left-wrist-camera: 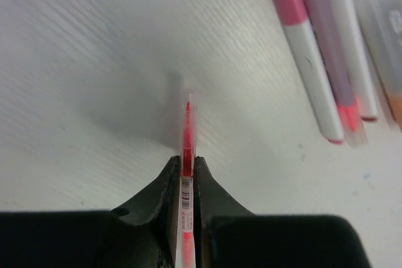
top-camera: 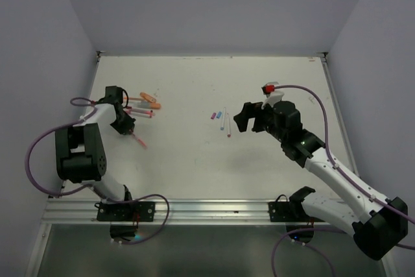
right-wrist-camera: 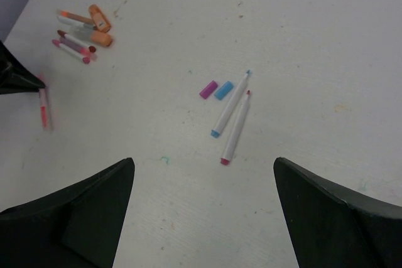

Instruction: Open the pen caps

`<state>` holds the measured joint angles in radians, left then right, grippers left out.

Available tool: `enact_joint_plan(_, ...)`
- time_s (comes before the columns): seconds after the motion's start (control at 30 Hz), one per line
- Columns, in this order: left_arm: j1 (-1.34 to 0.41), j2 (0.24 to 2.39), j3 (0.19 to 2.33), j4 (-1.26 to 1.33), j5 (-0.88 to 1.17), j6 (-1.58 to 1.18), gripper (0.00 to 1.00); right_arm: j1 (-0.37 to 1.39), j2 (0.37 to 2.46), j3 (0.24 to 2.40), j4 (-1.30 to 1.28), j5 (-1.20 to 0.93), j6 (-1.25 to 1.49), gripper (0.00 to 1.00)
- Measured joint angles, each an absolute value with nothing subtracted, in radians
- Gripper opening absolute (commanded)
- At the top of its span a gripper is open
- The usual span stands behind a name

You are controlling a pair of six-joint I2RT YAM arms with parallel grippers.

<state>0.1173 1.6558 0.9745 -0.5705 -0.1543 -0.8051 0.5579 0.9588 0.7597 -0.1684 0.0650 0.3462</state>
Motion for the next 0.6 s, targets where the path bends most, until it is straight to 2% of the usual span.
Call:
enact_joint_plan(0.27,0.067,1.394,0.818,-0.344,0.072,-0.791,0.00,0.595,1.061,0.760,-0.039,-0.133,0.383,0.94)
enact_joint_plan(0.6,-0.225,1.203,0.651,0.182,0.300,-0.874,0.00,0.708,1.238,0.805,0.098,-0.205,0.459,0.89)
